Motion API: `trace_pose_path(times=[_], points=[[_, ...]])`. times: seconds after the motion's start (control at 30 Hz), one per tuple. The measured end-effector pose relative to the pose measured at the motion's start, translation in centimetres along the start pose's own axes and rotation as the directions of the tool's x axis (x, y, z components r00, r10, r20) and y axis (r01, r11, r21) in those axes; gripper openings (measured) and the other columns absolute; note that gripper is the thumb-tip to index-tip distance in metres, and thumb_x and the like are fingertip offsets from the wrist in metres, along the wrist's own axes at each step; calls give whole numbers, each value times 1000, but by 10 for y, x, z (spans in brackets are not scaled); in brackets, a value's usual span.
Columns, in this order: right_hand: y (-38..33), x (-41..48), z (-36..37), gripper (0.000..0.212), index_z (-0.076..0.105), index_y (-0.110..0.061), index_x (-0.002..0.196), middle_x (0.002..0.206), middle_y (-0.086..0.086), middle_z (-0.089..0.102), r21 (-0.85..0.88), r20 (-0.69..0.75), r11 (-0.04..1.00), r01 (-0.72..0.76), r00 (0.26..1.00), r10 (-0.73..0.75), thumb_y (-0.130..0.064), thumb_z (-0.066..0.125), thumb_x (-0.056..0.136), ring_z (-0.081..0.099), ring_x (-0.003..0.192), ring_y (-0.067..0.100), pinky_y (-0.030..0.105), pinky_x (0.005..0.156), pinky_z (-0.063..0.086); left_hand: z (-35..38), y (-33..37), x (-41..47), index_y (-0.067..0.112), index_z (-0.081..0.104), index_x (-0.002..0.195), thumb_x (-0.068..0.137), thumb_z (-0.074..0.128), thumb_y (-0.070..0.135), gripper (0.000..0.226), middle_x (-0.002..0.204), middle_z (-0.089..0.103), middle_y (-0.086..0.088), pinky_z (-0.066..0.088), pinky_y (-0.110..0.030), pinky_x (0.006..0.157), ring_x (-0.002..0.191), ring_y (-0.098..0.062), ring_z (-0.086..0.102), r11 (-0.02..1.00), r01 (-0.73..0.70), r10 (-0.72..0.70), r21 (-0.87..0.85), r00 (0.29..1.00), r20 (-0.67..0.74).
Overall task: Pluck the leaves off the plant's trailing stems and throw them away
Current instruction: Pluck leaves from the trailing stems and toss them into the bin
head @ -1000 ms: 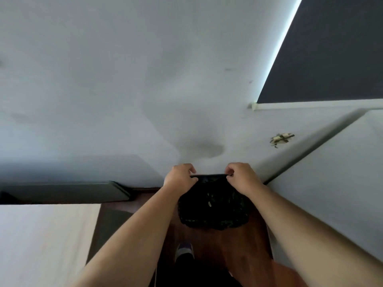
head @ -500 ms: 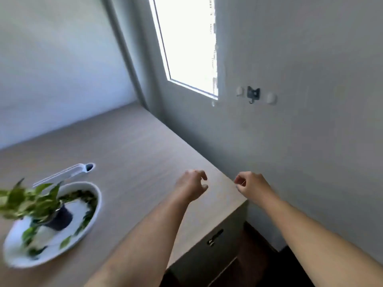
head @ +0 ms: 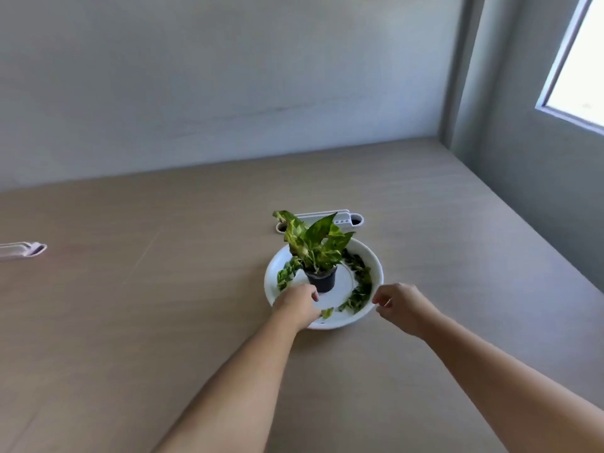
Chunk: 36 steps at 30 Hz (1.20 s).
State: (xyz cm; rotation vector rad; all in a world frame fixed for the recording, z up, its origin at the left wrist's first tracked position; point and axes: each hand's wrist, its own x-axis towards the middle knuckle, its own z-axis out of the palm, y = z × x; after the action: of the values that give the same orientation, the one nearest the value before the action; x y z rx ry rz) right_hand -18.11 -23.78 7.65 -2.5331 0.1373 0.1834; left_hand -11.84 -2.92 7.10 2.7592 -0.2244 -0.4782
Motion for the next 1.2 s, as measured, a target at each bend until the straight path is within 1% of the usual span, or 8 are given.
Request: trace_pose_path(times=[0.13,0.23,0.4,0.63,0.83,0.97,1.07,1.2], points=[[-32,46,46,23,68,-14,99,87,0,61,-29,115,999,13,993,-10,-10,56,80,56,81,20,30,74,51,-6,-52,38,15,62,117,84,63,11,33,127,59,-7,48,-30,94,115,-25,58,999,2,-3,46,1000,27],[-45,74,67,29,64,-19,112,102,0,60,-75,230,997,27,973,-9,-19,64,82,56,88,16,27,78,48,-6,-70,61,18,58,123,81,71,24,44,130,57,-6,42,-32,101,119,-29,53,993,-13,7,120,998,55],[-51,95,97,38,61,-27,109,111,2,60,-246,320,969,32,946,50,-38,72,74,59,93,22,31,74,48,3,-81,88,25,56,122,74,72,38,52,127,55,-4,2,-47,120,123,-25,51,960,-97,58,262,987,153],[-54,111,116,32,56,-19,101,108,7,56,-409,307,905,120,952,12,-25,72,75,56,78,27,31,62,42,11,-85,106,25,61,105,75,73,39,35,118,61,-1,11,-44,116,119,-20,52,941,-193,133,279,967,219],[-55,112,119,14,65,-12,91,90,2,48,-310,358,936,168,933,-49,-5,60,79,52,77,22,31,66,44,10,-84,110,21,69,92,80,71,19,12,108,67,2,33,-34,95,109,-20,56,924,-250,175,288,949,263],[-52,113,121,20,69,-12,87,94,7,65,-281,319,955,97,948,-2,-2,53,80,60,82,25,30,69,48,18,-90,112,6,73,84,78,63,-1,13,95,74,-8,44,-24,71,93,-24,67,968,-221,187,120,951,246],[-54,113,119,21,72,-10,85,89,7,71,-226,269,974,13,962,49,-2,53,79,63,79,23,29,69,51,18,-89,109,3,72,84,80,59,-2,15,96,74,-10,50,-28,75,93,-25,67,970,-237,219,60,952,214],[-48,114,104,17,69,-14,65,62,1,66,78,151,971,-227,965,213,-1,63,75,64,59,17,28,64,58,6,-91,104,7,75,83,77,70,7,7,89,73,-2,44,-18,66,84,-12,62,964,-115,133,-239,989,58]])
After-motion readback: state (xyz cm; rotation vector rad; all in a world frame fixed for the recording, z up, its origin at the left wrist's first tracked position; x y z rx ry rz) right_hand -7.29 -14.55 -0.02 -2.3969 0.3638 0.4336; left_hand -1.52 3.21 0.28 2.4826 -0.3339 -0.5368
